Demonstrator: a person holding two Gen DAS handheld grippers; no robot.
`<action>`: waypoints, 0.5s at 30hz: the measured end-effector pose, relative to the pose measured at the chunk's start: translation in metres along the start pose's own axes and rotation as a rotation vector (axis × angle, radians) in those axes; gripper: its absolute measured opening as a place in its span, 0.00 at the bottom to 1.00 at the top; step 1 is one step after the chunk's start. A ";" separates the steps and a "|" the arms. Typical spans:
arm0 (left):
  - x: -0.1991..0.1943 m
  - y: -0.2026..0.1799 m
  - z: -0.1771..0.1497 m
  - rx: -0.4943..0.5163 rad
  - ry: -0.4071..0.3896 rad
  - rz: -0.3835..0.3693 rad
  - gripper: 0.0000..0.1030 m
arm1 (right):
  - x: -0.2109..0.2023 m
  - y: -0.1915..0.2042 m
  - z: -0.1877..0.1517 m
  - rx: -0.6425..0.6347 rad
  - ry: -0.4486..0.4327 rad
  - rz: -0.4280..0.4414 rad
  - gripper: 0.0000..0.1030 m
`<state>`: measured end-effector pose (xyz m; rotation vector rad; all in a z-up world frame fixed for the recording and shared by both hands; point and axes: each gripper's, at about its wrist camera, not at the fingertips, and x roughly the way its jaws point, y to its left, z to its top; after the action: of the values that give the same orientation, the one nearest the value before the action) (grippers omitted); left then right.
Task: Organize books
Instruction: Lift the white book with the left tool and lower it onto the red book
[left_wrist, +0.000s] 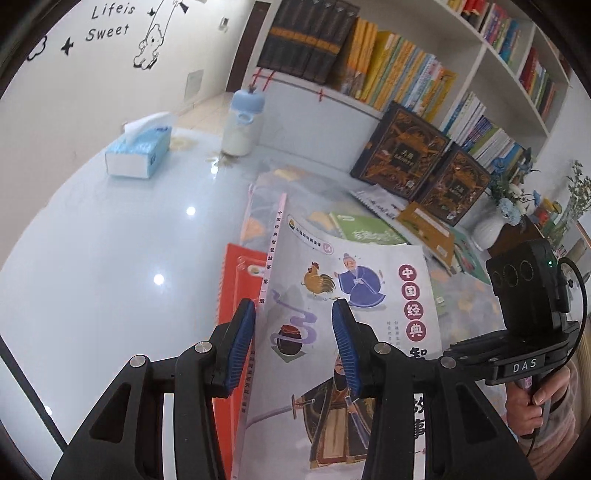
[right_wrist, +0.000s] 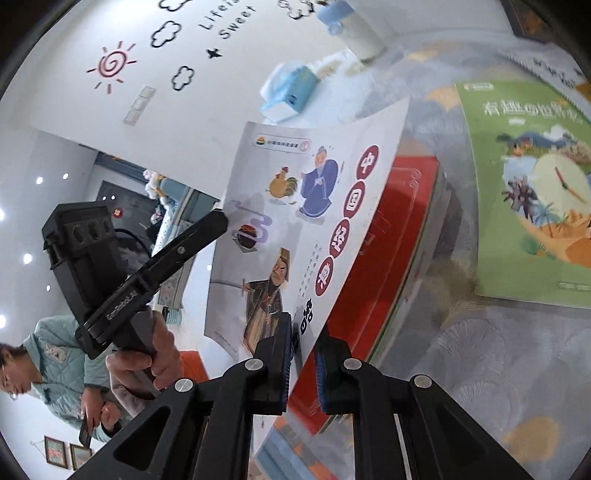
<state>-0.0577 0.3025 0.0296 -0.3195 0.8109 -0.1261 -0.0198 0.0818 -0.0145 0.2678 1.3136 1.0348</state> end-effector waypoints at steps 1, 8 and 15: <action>0.003 0.003 -0.001 -0.006 0.007 -0.006 0.38 | 0.004 -0.002 0.003 0.005 0.002 -0.005 0.11; 0.013 0.018 -0.003 -0.038 0.016 -0.029 0.40 | 0.012 -0.015 0.010 0.035 -0.005 -0.022 0.14; 0.020 0.023 -0.008 -0.026 0.035 0.039 0.41 | 0.011 -0.025 0.007 0.056 -0.009 -0.043 0.14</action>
<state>-0.0502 0.3180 0.0032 -0.3262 0.8537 -0.0852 -0.0033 0.0785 -0.0367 0.2850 1.3358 0.9604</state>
